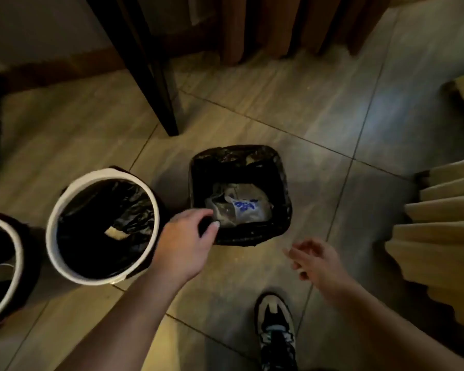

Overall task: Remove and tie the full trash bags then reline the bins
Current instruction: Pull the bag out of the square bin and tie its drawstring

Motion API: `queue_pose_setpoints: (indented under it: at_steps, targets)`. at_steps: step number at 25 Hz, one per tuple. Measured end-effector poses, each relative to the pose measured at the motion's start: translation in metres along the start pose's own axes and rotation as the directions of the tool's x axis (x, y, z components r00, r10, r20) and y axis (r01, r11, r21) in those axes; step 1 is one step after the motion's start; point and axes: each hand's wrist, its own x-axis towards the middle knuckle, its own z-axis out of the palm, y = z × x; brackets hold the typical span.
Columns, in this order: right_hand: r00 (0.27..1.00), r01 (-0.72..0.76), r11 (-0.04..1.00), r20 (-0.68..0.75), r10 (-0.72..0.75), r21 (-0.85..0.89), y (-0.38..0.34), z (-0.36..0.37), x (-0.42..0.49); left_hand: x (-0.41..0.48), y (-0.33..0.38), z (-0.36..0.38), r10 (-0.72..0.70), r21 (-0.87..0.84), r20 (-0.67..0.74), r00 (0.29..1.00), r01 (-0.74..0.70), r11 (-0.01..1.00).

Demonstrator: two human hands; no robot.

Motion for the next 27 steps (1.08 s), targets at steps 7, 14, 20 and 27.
queue_pose_setpoints:
  at_steps: [7, 14, 20, 27]
  targets:
    - [0.974, 0.226, 0.974, -0.018, -0.227, -0.028, -0.009, 0.02, 0.088, 0.041, -0.069, 0.08, 0.207, 0.063, -0.203, 0.957, -0.198, 0.978]
    - [0.974, 0.228, 0.948, -0.058, -0.221, 0.221, -0.014, 0.031, 0.108, 0.05, -0.082, 0.107, -0.127, -0.436, -0.092, 0.988, 0.074, 0.897]
    - [0.997, -0.023, 0.87, 0.08, -0.019, 0.493, 0.013, 0.039, 0.098, 0.049, -0.09, 0.109, -0.426, -0.642, -0.054, 0.903, 0.295, 0.707]
    - [0.997, 0.03, 0.779, 0.041, -0.072, 0.627, 0.014, 0.04, 0.086, 0.053, -0.105, 0.111, -0.422, -0.935, 0.251, 0.871, 0.33, 0.126]
